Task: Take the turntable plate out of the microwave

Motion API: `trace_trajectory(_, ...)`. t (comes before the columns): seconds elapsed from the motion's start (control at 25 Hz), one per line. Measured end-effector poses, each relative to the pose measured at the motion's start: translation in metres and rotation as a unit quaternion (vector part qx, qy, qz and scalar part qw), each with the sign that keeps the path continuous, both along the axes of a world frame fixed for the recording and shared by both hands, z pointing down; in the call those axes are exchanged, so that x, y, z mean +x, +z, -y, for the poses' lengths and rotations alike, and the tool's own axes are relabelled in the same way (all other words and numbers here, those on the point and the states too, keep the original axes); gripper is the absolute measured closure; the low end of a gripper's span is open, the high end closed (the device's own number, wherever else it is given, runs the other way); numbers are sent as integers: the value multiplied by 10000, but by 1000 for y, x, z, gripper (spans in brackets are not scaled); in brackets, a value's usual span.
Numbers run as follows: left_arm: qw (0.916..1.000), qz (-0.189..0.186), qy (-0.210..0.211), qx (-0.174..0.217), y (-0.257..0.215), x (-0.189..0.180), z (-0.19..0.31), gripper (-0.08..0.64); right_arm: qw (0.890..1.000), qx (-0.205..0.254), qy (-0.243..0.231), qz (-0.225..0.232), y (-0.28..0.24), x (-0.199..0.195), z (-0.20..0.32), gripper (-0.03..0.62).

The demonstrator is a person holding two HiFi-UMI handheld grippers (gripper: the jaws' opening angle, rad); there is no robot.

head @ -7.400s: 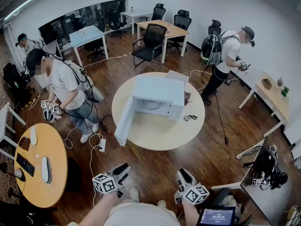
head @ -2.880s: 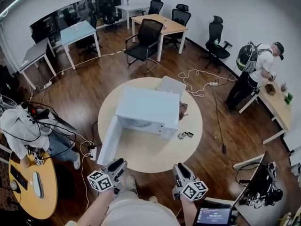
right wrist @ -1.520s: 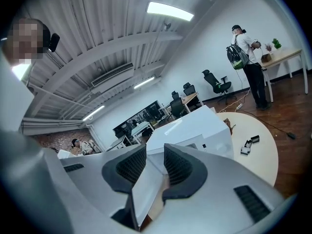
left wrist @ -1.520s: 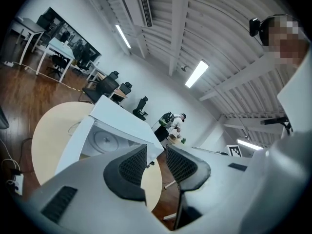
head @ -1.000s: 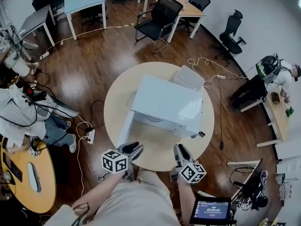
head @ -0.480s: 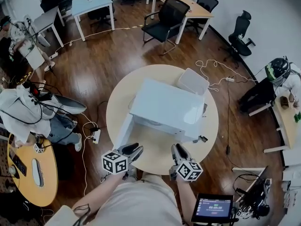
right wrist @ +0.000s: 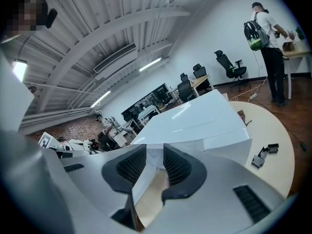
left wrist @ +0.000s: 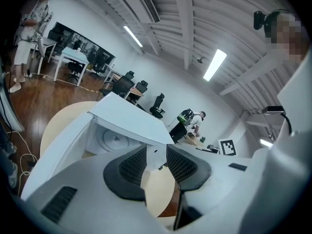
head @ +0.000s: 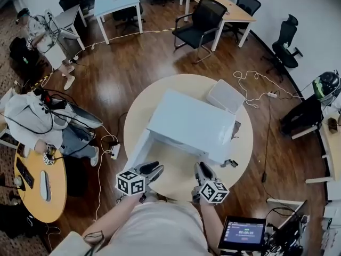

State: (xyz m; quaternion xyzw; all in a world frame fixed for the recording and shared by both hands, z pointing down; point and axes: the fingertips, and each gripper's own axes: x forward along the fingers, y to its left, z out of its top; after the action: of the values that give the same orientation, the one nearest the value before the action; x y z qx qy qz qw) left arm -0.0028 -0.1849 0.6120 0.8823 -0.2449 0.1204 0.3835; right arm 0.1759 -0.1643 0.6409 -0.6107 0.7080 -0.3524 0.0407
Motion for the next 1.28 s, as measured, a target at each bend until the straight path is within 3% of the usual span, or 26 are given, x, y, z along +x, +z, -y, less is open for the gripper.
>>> trace_trajectory(0.76,9965,691,-435,182,22,20,13,425,9973,-536,-446,241,72,-5,40,483)
trace_trajectory(1.28,9951,909,-199,347,43,14,33,425,9944,-1038,-38,170,132,-18,82,483)
